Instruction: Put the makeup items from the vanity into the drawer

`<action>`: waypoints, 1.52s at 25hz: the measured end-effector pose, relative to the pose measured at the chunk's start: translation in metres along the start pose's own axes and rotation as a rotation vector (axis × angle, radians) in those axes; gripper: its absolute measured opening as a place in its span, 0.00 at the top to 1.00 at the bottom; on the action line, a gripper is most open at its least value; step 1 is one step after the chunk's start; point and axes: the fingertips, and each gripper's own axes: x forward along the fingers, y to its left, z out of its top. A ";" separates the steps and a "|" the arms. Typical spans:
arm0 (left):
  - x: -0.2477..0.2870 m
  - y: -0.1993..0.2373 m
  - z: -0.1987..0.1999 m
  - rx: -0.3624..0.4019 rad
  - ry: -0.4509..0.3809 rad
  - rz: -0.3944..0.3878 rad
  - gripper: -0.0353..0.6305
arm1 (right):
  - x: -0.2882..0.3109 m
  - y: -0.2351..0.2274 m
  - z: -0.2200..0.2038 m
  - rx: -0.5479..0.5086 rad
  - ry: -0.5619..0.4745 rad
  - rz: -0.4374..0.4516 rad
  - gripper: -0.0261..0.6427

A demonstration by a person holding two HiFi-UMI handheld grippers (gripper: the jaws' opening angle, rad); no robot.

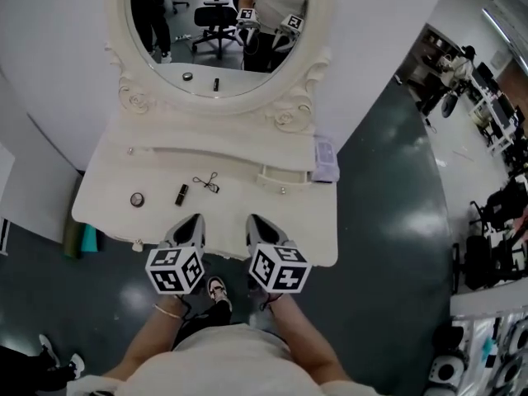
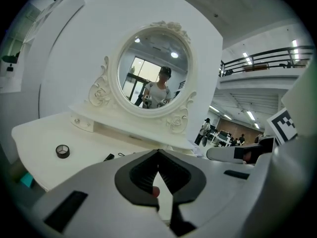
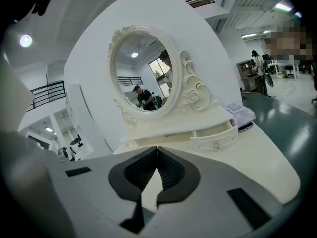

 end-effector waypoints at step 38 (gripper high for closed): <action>0.114 0.082 -0.040 -0.215 0.084 0.328 0.94 | 0.193 -0.032 -0.057 -0.249 0.476 0.302 0.93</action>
